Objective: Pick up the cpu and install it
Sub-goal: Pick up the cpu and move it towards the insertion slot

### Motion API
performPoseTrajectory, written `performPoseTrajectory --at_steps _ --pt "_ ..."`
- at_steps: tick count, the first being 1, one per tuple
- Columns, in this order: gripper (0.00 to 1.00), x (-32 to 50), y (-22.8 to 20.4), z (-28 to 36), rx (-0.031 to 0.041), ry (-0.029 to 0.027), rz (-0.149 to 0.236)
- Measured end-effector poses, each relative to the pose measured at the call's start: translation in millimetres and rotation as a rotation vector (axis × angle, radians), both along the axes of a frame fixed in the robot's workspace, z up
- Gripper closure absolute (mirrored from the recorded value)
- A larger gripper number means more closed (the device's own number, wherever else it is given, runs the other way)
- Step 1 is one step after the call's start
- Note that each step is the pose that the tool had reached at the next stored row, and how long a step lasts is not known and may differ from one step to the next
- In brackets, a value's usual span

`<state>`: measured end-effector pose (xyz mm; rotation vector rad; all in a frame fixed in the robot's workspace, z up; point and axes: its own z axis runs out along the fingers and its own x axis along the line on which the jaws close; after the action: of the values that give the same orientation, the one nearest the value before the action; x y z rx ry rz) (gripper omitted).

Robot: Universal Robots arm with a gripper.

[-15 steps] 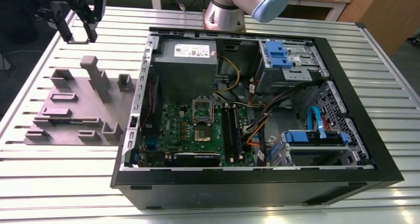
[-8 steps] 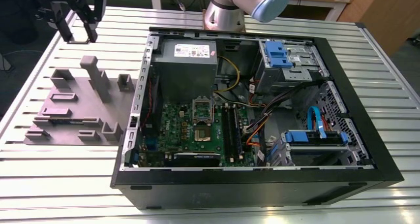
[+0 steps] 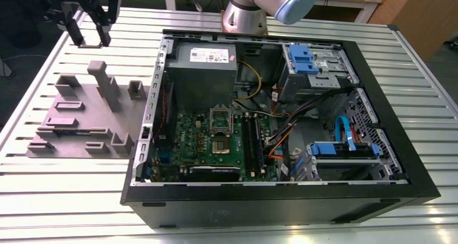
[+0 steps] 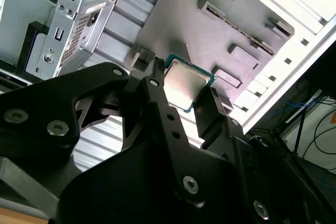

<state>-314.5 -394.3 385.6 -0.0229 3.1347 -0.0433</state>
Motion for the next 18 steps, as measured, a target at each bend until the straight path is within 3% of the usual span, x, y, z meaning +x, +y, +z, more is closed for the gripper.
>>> performPoseTrajectory --at_steps 12,18 --pt "0.53 7.7 -0.5 -0.1 0.0 0.0 0.0" --pt "0.53 15.5 -0.8 -0.1 0.0001 -0.0002 0.0"
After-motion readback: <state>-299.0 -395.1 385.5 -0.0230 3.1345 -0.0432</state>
